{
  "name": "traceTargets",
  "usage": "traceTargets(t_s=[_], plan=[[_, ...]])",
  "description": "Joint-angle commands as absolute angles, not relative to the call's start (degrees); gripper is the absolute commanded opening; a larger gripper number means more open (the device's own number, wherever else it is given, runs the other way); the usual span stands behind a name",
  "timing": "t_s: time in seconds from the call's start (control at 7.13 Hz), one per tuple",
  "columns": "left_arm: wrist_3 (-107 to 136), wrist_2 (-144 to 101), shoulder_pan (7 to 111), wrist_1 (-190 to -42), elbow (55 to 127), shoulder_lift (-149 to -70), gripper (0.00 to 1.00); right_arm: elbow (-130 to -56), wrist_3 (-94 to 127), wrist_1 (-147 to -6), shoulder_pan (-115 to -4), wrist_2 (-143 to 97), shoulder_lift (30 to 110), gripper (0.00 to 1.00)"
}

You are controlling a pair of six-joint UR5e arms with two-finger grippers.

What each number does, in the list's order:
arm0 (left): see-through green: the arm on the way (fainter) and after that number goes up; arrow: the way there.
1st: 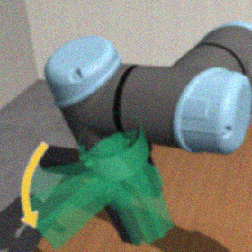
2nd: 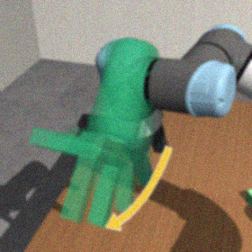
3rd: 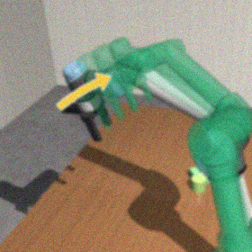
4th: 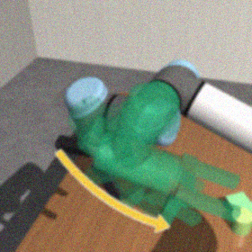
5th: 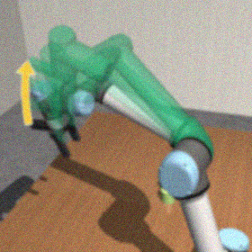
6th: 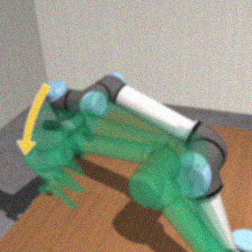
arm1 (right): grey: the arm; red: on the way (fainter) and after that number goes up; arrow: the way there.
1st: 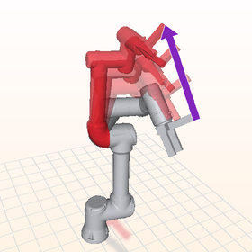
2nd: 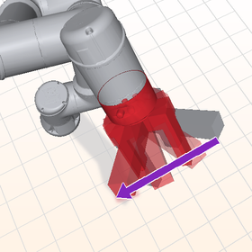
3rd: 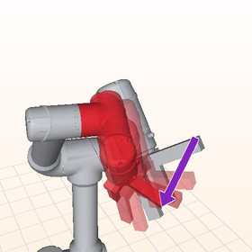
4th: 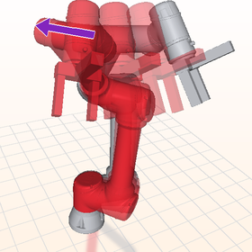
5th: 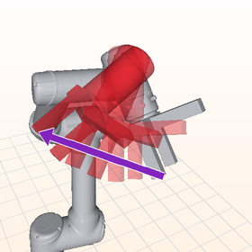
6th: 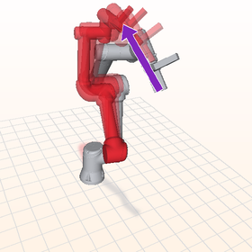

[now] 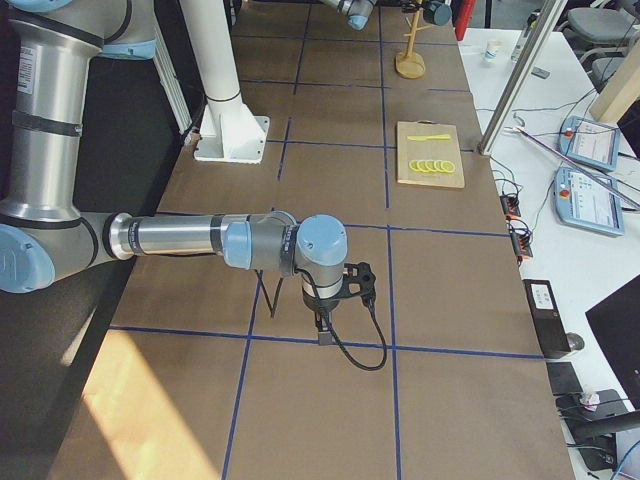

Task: Hang cup on storage rack
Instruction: 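Hook the mug handle onto a rack peg with the left gripper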

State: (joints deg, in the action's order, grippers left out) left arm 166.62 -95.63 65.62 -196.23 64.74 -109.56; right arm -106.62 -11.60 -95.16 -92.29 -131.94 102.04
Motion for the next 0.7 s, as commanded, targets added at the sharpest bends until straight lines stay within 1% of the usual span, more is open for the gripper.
traceTargets(t_s=[0.0,0.28,0.56], plan=[[168.04,-95.62,65.83,-197.84,62.58,-109.34,0.01,-106.61,-11.51,-94.83,-92.29,-131.92,102.04,1.0],[169.0,-95.62,66.35,-199.85,60.75,-109.25,0.02,-106.7,-11.6,-94.83,-92.29,-131.92,102.04,1.0],[169.28,-95.62,66.53,-204.85,57.06,-109.16,0.02,-106.7,-11.69,-94.83,-92.29,-131.92,102.04,1.0]])
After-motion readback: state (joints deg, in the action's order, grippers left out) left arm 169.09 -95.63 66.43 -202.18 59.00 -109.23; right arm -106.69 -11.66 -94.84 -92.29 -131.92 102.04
